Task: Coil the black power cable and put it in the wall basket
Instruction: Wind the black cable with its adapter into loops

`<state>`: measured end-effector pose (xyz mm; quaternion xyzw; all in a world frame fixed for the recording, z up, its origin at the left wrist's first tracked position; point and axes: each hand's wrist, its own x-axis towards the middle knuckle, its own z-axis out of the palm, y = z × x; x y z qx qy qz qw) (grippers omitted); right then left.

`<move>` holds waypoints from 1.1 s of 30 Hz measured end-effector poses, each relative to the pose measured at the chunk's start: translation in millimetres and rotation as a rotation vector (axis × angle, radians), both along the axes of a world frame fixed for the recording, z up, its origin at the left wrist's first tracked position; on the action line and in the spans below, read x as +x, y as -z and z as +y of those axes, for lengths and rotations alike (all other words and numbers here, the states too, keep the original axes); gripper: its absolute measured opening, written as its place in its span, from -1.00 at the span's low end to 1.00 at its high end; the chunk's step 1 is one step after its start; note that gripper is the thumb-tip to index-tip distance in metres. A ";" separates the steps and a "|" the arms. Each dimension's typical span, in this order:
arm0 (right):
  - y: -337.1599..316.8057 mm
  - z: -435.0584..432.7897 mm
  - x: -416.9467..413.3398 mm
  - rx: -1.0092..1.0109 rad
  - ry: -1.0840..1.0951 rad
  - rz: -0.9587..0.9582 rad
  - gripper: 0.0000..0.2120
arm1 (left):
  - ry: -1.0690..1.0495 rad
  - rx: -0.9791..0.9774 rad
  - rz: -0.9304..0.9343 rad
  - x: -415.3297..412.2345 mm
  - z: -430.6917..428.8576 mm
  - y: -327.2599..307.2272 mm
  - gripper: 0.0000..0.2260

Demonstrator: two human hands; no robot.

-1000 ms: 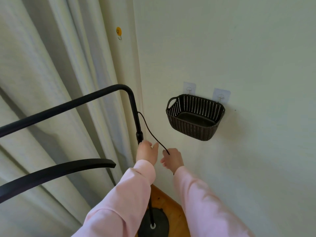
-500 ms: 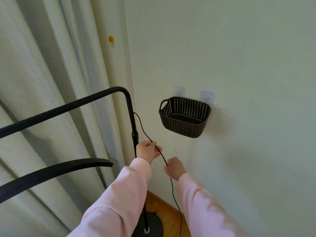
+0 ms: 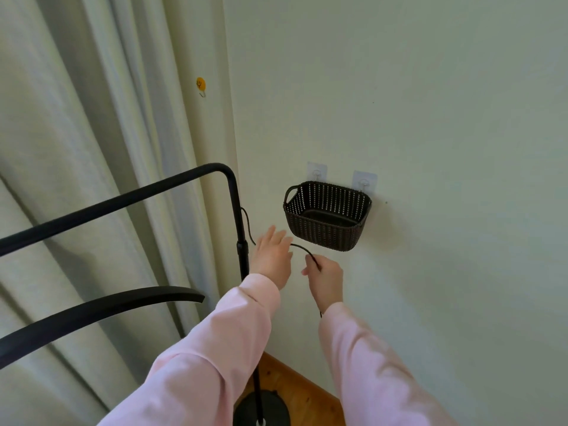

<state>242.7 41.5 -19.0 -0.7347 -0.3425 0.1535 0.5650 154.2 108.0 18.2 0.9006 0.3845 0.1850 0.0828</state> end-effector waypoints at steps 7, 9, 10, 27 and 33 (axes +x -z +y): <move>-40.0 6.8 -10.8 0.325 0.053 0.215 -0.84 | -0.023 -0.348 -0.397 -6.4 4.9 -13.8 -0.73; -52.0 8.4 -12.5 0.394 0.065 0.282 -0.82 | -0.011 -0.429 -0.485 -7.1 2.6 -19.5 -0.70; -58.0 8.9 -14.0 0.415 0.064 0.316 -0.82 | 0.001 -0.453 -0.516 -6.9 1.8 -21.9 -0.70; -109.0 21.6 -29.7 0.534 -0.059 0.636 -0.74 | 0.216 -0.564 -0.617 -12.6 7.6 -39.9 -0.82; -107.1 22.3 -31.7 0.516 -0.144 0.596 -0.78 | 0.164 -0.613 -0.721 -10.9 14.2 -36.5 -0.73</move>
